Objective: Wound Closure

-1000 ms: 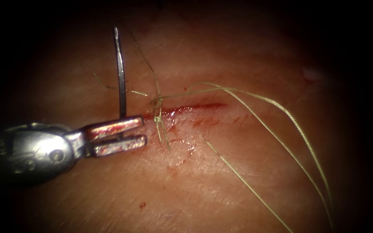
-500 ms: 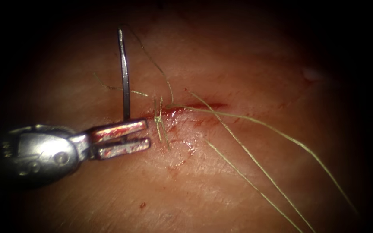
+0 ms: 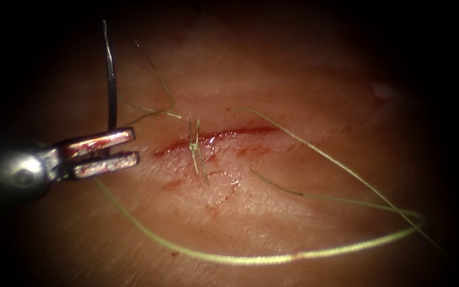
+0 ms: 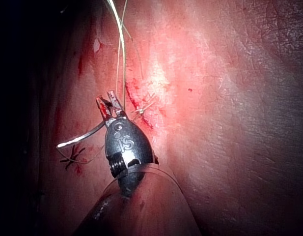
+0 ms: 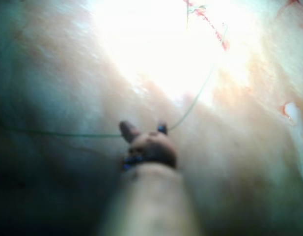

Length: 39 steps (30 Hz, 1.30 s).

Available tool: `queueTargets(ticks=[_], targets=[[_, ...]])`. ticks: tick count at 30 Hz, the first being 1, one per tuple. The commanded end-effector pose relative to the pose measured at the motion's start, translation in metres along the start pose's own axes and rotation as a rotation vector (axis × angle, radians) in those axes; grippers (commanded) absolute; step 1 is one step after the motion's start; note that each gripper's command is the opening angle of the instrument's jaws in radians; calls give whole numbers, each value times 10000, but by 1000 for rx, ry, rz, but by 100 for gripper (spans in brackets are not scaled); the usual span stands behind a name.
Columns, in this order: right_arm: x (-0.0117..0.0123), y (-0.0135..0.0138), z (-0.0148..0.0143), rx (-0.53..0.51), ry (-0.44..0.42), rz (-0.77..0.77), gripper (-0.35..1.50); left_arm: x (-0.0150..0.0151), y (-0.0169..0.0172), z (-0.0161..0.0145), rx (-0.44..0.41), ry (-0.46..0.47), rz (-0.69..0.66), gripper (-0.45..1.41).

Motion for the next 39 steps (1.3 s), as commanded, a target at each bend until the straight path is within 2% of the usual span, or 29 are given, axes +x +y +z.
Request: queueTargets(ticks=[1,2,5,12,15,16,17,25,33,39], targets=[[5,12,10,-9,20,2,135,-5,-1,7,2,1,1,-45],[12,27,13,-26,40,3,133,-3,2,11,7,-2,1,-45],[19,43,21,-68,49,3,133,-1,5,16,10,-3,1,-45],[44,82,75,-163,101,0,135,2,15,29,-3,10,4,-45],[52,86,100,-157,120,6,133,1,17,31,-4,11,6,-45],[53,87,118,-153,128,-1,130,0,18,31,-4,11,7,-45],[53,87,118,-153,128,-1,130,0,18,31,-4,11,7,-45],[40,96,183,-189,137,-17,130,-1,24,34,-7,16,11,-45],[43,123,221,-238,160,-6,133,0,32,44,-21,22,22,-45],[50,132,245,-251,187,-2,133,0,34,46,-24,24,18,-45]])
